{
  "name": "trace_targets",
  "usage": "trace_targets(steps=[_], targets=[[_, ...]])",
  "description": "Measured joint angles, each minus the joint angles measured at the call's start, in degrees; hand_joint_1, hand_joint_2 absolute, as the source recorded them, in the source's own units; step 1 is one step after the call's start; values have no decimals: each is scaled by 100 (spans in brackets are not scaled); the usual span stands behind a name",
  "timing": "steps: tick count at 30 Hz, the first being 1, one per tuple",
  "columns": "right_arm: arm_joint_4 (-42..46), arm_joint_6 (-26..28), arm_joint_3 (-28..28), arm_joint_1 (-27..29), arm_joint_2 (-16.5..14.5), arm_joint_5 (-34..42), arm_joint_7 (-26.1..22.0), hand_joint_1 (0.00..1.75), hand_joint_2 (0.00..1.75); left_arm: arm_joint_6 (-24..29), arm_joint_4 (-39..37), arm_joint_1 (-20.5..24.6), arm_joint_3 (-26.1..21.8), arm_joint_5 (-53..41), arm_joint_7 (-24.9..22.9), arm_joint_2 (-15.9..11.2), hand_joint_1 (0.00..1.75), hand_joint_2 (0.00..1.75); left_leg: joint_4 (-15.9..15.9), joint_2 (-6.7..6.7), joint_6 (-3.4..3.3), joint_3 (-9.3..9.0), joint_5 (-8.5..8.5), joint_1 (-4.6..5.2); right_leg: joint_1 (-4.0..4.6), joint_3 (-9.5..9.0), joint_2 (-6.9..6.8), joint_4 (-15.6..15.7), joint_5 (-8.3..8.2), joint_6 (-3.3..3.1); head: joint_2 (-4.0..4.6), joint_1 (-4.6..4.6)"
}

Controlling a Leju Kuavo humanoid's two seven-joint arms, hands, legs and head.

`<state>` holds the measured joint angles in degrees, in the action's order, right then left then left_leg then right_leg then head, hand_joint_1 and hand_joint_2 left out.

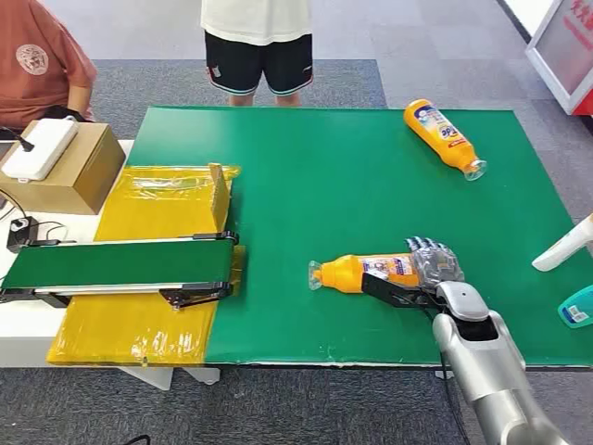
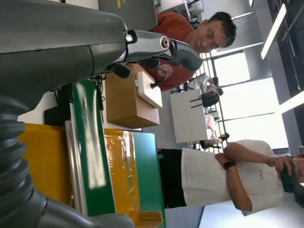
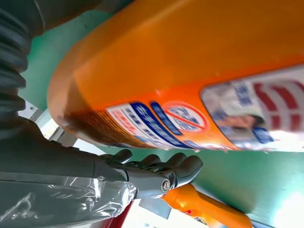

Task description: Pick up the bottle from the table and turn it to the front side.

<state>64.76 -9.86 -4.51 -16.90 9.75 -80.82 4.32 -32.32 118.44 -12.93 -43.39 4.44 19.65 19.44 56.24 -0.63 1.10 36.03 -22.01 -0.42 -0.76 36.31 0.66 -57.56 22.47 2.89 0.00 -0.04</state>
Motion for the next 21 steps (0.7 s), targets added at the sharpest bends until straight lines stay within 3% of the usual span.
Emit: trace_targets(steps=[1,2,4,5,21], targets=[[-20,1,-7,-14,0,0,-4,48,175,0,0,-1,1,5,0,0,0,175,0,0,0,-2,0,0,0,-2,0,0,0,0,0,0],[-39,1,-14,-27,0,-1,-9,80,175,-1,0,-2,2,10,1,-1,0,175,0,0,0,-4,0,0,0,-5,0,1,0,0,0,0],[-125,1,-47,-73,0,1,-38,167,175,-1,0,-6,6,29,4,-3,0,175,0,0,-1,-10,0,0,0,-11,0,1,0,0,0,0],[-168,2,-67,-91,0,3,-56,175,175,-1,0,-9,7,37,9,-6,0,175,0,0,-1,-11,0,0,0,-13,-1,1,-1,0,0,0],[-478,151,-307,-367,0,394,-256,175,175,-67,0,-18,-9,122,53,-51,0,175,2,-1,-3,-9,1,0,0,-14,-1,1,0,4,0,0]])
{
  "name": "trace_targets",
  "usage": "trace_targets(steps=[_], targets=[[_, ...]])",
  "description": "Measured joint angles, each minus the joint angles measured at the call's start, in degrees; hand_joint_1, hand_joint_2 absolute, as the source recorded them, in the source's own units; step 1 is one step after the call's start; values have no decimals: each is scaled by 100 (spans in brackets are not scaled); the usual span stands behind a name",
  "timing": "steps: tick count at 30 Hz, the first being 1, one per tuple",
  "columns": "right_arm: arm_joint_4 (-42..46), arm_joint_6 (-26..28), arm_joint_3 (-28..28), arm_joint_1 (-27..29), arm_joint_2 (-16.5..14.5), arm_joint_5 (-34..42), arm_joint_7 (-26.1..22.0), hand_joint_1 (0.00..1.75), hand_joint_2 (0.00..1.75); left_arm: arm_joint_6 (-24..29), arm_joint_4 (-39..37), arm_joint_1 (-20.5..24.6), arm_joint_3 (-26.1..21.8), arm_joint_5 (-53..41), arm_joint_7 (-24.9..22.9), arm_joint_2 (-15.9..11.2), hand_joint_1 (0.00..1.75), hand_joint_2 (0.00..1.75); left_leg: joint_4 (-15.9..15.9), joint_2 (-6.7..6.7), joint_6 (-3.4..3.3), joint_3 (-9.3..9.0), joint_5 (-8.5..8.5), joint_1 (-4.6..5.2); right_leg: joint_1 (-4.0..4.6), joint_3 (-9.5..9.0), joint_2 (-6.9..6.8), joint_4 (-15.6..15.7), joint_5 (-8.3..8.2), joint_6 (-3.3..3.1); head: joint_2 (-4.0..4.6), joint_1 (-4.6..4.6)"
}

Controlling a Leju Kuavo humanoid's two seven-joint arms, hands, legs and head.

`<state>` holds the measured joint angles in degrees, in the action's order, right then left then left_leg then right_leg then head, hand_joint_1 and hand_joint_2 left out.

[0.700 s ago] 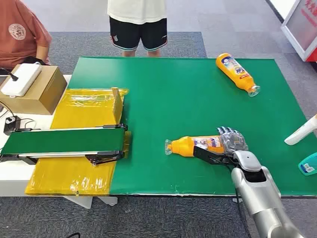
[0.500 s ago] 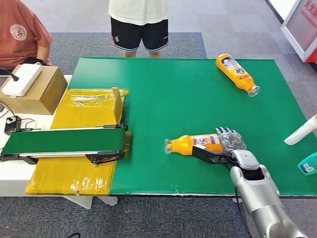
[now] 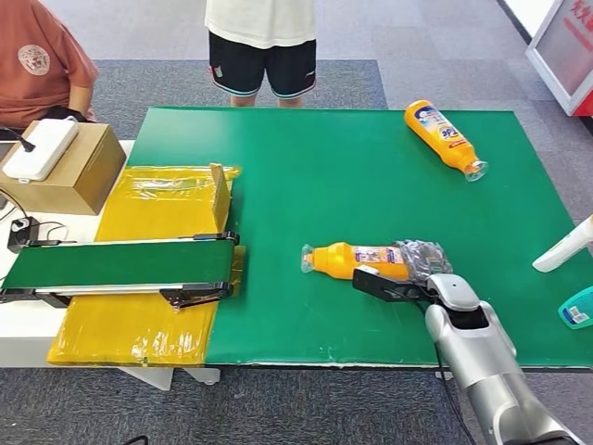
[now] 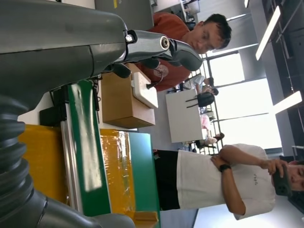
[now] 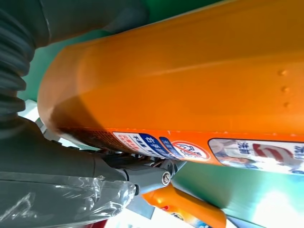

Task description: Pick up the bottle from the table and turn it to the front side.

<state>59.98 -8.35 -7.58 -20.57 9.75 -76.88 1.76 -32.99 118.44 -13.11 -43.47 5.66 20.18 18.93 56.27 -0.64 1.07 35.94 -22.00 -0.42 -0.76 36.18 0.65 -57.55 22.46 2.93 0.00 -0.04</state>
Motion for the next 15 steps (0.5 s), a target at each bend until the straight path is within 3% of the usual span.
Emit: trace_targets(steps=[4,10,15], targets=[[3,7,-4,-7,0,352,-137,175,175,-5,0,1,-2,12,5,-2,0,175,0,0,-1,0,-1,0,0,0,0,0,1,0,0,0],[606,-128,125,189,-20,2874,-821,175,175,144,-10,20,49,37,39,-84,0,175,1,0,-2,2,-2,0,0,4,-1,0,2,1,0,1],[1355,-130,213,327,-118,3946,-1002,175,175,398,-22,72,219,110,19,-194,0,175,1,0,-2,3,-3,0,0,4,0,0,5,2,0,-1]])
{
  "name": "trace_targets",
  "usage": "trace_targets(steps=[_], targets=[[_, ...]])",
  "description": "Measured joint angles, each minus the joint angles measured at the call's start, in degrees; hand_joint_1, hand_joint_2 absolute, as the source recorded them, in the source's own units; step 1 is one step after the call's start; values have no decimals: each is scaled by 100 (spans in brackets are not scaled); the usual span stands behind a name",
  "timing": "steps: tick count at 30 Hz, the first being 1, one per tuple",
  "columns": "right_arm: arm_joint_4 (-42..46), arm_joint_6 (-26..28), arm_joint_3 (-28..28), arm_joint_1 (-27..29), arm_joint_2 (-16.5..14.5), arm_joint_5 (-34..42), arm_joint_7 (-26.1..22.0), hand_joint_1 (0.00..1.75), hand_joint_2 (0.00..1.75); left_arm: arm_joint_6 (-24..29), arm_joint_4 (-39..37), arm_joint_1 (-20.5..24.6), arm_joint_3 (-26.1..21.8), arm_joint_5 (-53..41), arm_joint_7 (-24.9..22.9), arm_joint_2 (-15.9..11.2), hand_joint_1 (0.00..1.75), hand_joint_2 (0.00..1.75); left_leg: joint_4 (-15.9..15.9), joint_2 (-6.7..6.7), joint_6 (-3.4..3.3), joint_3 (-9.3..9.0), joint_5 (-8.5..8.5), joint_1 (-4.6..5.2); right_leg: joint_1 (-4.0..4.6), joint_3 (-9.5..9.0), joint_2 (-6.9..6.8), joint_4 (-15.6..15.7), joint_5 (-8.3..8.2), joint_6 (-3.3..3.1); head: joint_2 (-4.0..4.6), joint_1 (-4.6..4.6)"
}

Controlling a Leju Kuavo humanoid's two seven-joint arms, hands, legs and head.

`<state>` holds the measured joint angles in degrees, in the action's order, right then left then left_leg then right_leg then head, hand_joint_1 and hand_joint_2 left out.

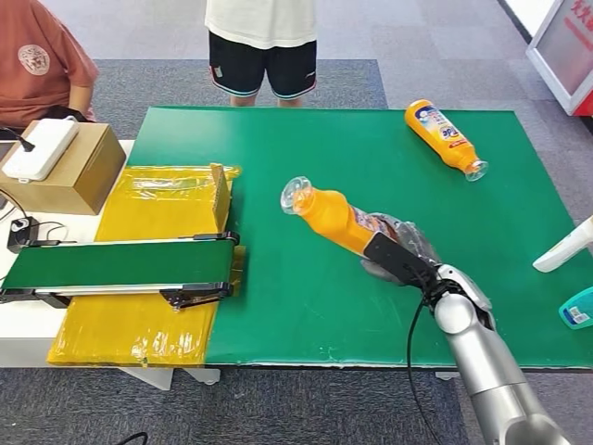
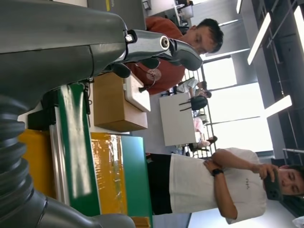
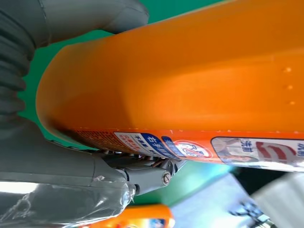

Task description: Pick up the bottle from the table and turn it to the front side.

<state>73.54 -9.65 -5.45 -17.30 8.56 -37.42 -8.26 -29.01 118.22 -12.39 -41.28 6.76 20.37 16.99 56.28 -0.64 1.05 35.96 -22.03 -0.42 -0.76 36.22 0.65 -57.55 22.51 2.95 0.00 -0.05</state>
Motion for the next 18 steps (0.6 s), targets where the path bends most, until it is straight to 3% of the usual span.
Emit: trace_targets(steps=[5,18], targets=[[477,41,10,22,-195,404,-43,175,175,382,-45,146,258,149,-130,-141,0,175,0,0,1,-1,1,0,0,-1,0,0,0,0,0,1],[797,78,-17,25,-375,472,-25,175,175,537,-194,217,653,192,-159,-376,0,175,2,0,-4,1,-2,1,-1,-1,0,3,0,1,0,1]])
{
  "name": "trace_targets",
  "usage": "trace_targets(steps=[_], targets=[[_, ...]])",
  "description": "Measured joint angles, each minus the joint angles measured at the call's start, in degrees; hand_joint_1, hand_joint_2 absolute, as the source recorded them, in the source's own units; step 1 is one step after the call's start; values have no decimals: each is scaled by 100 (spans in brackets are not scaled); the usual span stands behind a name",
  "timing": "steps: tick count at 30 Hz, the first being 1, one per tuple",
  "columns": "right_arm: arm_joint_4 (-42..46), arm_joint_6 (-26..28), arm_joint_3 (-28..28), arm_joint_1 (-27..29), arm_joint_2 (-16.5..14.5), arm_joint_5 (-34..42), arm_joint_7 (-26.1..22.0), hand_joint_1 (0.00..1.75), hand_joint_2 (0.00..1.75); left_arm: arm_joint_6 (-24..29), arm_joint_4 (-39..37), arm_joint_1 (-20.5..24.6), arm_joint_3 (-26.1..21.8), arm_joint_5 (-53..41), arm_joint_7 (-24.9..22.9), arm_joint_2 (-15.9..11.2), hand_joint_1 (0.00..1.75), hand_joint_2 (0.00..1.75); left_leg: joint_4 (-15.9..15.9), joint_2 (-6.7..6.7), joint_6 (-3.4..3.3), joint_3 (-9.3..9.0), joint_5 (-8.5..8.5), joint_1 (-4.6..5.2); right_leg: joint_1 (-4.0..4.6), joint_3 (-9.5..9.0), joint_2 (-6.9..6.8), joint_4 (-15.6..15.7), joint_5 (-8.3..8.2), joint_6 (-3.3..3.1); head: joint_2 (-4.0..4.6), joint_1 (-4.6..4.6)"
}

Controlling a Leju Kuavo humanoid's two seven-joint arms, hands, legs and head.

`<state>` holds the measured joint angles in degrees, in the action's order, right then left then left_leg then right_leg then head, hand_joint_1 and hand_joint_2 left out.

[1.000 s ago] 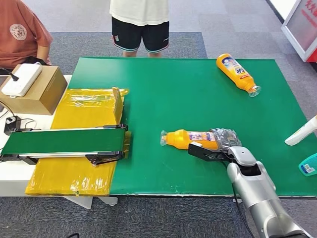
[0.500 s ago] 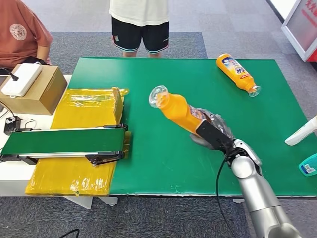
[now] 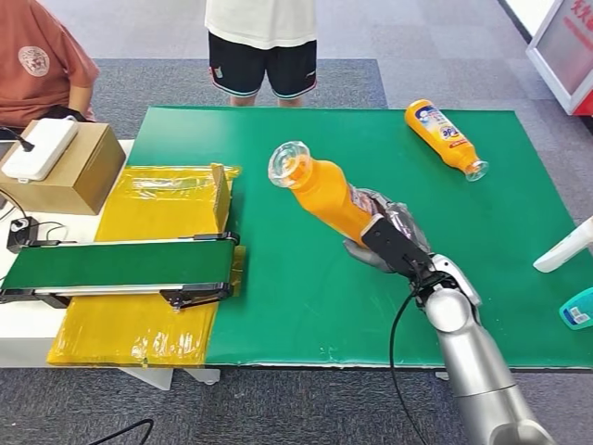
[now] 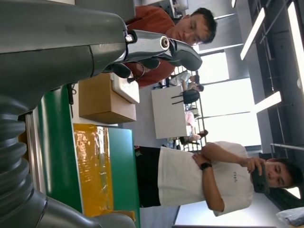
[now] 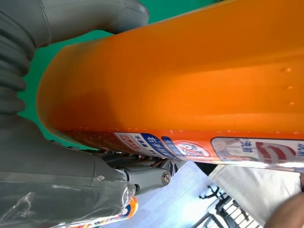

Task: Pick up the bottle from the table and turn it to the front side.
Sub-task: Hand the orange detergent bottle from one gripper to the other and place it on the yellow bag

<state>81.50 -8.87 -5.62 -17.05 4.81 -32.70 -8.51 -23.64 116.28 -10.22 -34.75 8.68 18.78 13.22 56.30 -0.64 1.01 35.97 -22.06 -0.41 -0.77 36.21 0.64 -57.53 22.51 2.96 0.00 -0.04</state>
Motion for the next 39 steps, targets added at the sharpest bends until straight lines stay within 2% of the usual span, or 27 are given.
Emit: trace_targets(steps=[5,7,10,15,22,26,31,35,39], targets=[[0,3,0,-2,-10,21,-18,175,175,27,-18,13,44,27,2,-16,0,175,0,0,0,0,-1,0,0,1,0,1,0,0,0,-1],[-4,-1,-3,-28,-67,99,-100,175,175,107,-84,150,136,-18,-23,-73,0,175,0,-1,1,2,2,0,0,3,-2,2,0,1,0,-1],[-72,-4,-78,-267,-377,294,-275,175,175,339,-539,943,549,-294,-213,-268,0,175,0,-9,10,15,28,-3,3,13,-13,0,-18,-6,0,-1],[-407,93,-367,-751,-905,605,-438,175,175,628,-1600,2356,1659,-254,-475,-555,0,175,0,-10,17,22,62,-7,10,25,-15,-4,-52,-16,0,0],[-820,57,-567,-967,-1282,959,-691,175,175,725,-2635,3461,2997,79,-674,-667,0,175,8,-11,9,34,67,-4,4,26,-15,0,-64,-1,0,-1],[-927,-92,-603,-999,-1386,1259,-741,175,175,783,-2853,3711,3385,207,-680,-719,0,175,8,-10,7,37,64,-4,4,30,-13,2,-63,0,0,1],[-970,-283,-603,-1007,-1397,1621,-763,175,175,832,-2907,3758,3538,296,-650,-810,0,175,8,-8,8,40,61,-4,5,37,-10,2,-61,-1,0,1],[-971,-311,-631,-1018,-1399,1668,-772,175,175,632,-2941,3756,3676,547,-756,-816,0,175,8,-8,7,43,62,-4,5,38,-10,2,-61,-1,0,1],[-1013,-227,-699,-1086,-1406,1668,-795,175,175,399,-3057,3731,4126,917,-975,-764,0,175,9,-8,5,45,62,-2,2,37,-10,5,-62,1,0,-1]])
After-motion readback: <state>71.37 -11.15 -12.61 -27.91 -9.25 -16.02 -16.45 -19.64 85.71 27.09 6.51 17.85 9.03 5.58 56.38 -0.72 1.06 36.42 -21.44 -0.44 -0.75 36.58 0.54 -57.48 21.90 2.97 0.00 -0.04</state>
